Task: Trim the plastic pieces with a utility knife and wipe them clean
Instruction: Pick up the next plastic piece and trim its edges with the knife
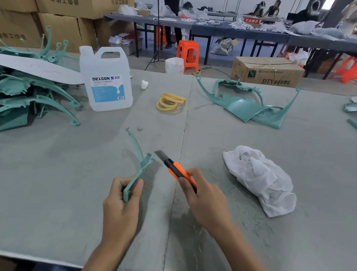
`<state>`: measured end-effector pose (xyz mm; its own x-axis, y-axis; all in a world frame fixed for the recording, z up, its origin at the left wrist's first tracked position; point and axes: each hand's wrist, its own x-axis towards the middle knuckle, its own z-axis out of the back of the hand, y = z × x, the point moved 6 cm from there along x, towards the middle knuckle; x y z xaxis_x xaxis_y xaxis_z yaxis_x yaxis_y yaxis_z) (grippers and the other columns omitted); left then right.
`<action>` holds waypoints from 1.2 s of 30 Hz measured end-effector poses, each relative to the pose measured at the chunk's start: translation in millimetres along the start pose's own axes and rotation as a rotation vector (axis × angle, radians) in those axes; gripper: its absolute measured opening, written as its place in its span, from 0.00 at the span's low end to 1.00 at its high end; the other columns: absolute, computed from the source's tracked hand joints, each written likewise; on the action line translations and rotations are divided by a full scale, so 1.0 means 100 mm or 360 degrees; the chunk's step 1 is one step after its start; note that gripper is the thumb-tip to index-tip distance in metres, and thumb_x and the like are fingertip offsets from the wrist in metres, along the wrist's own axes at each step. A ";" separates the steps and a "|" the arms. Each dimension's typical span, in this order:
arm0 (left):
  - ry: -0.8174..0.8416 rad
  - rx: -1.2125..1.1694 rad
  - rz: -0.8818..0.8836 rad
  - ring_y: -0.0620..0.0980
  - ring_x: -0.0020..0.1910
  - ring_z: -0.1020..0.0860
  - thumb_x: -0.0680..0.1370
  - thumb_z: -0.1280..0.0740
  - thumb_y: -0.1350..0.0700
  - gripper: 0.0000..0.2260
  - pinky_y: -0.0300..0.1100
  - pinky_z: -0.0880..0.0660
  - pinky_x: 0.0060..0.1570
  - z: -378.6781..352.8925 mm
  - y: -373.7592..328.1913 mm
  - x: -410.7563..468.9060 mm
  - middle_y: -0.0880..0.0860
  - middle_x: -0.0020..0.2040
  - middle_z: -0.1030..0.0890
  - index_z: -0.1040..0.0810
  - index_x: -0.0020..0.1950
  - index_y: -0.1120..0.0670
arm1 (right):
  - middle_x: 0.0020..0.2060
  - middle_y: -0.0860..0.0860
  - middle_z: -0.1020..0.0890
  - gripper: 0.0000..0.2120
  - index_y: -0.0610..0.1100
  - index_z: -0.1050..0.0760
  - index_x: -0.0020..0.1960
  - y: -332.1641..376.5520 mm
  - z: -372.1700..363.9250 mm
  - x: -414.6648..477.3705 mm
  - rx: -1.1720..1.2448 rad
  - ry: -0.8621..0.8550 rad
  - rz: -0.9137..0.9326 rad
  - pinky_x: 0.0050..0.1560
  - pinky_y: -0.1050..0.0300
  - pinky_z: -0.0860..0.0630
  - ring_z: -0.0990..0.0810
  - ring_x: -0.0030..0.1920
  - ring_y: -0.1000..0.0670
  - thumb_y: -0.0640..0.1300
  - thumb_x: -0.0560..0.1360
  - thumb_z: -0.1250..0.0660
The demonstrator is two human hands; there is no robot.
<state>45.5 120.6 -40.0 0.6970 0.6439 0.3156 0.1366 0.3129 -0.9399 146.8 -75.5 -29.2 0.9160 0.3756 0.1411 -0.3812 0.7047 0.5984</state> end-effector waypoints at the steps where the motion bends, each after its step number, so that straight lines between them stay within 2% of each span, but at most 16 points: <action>1: 0.0001 -0.0004 -0.0003 0.41 0.30 0.31 0.76 0.36 0.35 0.12 0.32 0.34 0.30 0.01 0.00 0.00 0.40 0.32 0.27 0.27 0.43 0.42 | 0.31 0.53 0.23 0.11 0.57 0.34 0.54 -0.05 -0.01 0.01 -0.0022 -0.0004 -0.0057 0.37 0.50 0.27 0.23 0.33 0.49 0.64 0.83 0.47; 5: 0.0036 -0.0077 0.0033 0.42 0.31 0.33 0.76 0.37 0.34 0.16 0.37 0.34 0.30 0.05 -0.05 0.03 0.43 0.33 0.29 0.28 0.42 0.46 | 0.32 0.53 0.21 0.12 0.61 0.32 0.54 -0.17 0.02 -0.07 0.0285 -0.0128 -0.0160 0.39 0.47 0.22 0.22 0.32 0.52 0.67 0.80 0.46; 8: 0.0027 -0.0204 0.0137 0.42 0.37 0.25 0.78 0.33 0.38 0.12 0.35 0.26 0.36 0.05 -0.14 0.05 0.45 0.38 0.21 0.22 0.44 0.45 | 0.37 0.55 0.18 0.15 0.65 0.30 0.54 -0.09 0.06 -0.15 0.0559 -0.0152 -0.0111 0.40 0.43 0.20 0.21 0.33 0.53 0.71 0.76 0.46; 11: -0.0015 -0.0346 0.0255 0.40 0.43 0.18 0.75 0.30 0.41 0.08 0.33 0.22 0.41 0.02 -0.25 0.02 0.44 0.43 0.15 0.16 0.46 0.43 | 0.40 0.51 0.19 0.13 0.64 0.28 0.51 0.00 0.20 -0.19 0.0769 -0.0287 -0.0093 0.42 0.39 0.21 0.20 0.35 0.48 0.69 0.75 0.43; 15: -0.0106 -0.0511 0.0409 0.48 0.46 0.15 0.72 0.29 0.39 0.11 0.46 0.18 0.44 0.03 -0.37 -0.01 0.49 0.46 0.13 0.15 0.47 0.43 | 0.41 0.51 0.19 0.09 0.62 0.28 0.50 0.09 0.43 -0.22 0.0881 -0.0441 -0.0056 0.39 0.48 0.24 0.19 0.35 0.47 0.65 0.78 0.41; 18: -0.0036 -0.0682 0.0585 0.53 0.45 0.14 0.69 0.28 0.38 0.15 0.50 0.18 0.42 -0.03 -0.40 -0.04 0.52 0.47 0.13 0.14 0.47 0.45 | 0.43 0.54 0.18 0.04 0.61 0.27 0.51 0.13 0.51 -0.25 0.0928 -0.0365 -0.0047 0.33 0.58 0.25 0.19 0.34 0.53 0.59 0.82 0.39; 20: 0.0079 -0.0752 0.0706 0.54 0.43 0.14 0.66 0.27 0.37 0.17 0.47 0.18 0.37 -0.12 -0.43 -0.09 0.54 0.46 0.13 0.14 0.46 0.47 | 0.43 0.54 0.19 0.05 0.60 0.27 0.50 0.19 0.51 -0.30 0.0977 -0.0284 -0.0035 0.31 0.59 0.26 0.20 0.32 0.54 0.59 0.82 0.39; 22: 0.0191 -0.0745 0.0801 0.56 0.42 0.14 0.66 0.27 0.39 0.17 0.47 0.19 0.34 -0.19 -0.44 -0.14 0.57 0.46 0.13 0.14 0.46 0.50 | 0.40 0.53 0.19 0.11 0.59 0.26 0.50 0.25 0.51 -0.33 0.0965 -0.0201 -0.0035 0.32 0.51 0.24 0.23 0.31 0.55 0.65 0.78 0.37; 23: 0.0256 -0.0753 0.0839 0.58 0.42 0.14 0.68 0.28 0.40 0.17 0.47 0.18 0.34 -0.22 -0.44 -0.16 0.58 0.46 0.13 0.14 0.46 0.51 | 0.37 0.54 0.19 0.13 0.59 0.26 0.50 0.27 0.51 -0.34 0.0946 -0.0147 -0.0045 0.33 0.51 0.22 0.23 0.31 0.55 0.67 0.75 0.35; 26: 0.0434 -0.0790 0.0908 0.60 0.43 0.14 0.71 0.29 0.42 0.18 0.47 0.19 0.34 -0.26 -0.46 -0.18 0.61 0.47 0.14 0.14 0.48 0.55 | 0.37 0.56 0.19 0.17 0.60 0.26 0.52 0.24 0.52 -0.35 0.0838 -0.0020 -0.0090 0.34 0.60 0.24 0.21 0.33 0.56 0.66 0.69 0.28; 28: 0.0486 -0.0827 0.0957 0.60 0.44 0.14 0.72 0.29 0.44 0.19 0.47 0.19 0.33 -0.28 -0.44 -0.21 0.61 0.48 0.14 0.16 0.52 0.57 | 0.37 0.58 0.19 0.17 0.61 0.26 0.52 0.21 0.54 -0.34 0.0759 -0.0038 -0.0120 0.33 0.64 0.25 0.21 0.33 0.57 0.64 0.69 0.26; 32: 0.0579 -0.1073 0.1043 0.62 0.53 0.16 0.75 0.30 0.54 0.17 0.50 0.17 0.42 -0.36 -0.33 -0.30 0.63 0.57 0.16 0.21 0.62 0.59 | 0.35 0.60 0.21 0.15 0.61 0.26 0.51 0.15 0.58 -0.31 0.0751 -0.0148 -0.0187 0.31 0.65 0.29 0.22 0.32 0.59 0.63 0.69 0.26; 36: 0.0633 -0.1083 0.1041 0.57 0.56 0.16 0.77 0.34 0.52 0.11 0.47 0.17 0.47 -0.38 -0.20 -0.35 0.59 0.59 0.16 0.17 0.57 0.51 | 0.36 0.59 0.19 0.14 0.62 0.26 0.50 0.09 0.61 -0.29 0.0662 -0.0094 -0.0218 0.34 0.58 0.26 0.21 0.32 0.58 0.63 0.69 0.26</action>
<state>44.9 65.3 -37.4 0.9446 0.2290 -0.2351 -0.0702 -0.5588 -0.8263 124.5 -116.6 20.4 0.9648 0.2518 0.0762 -0.1839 0.4385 0.8797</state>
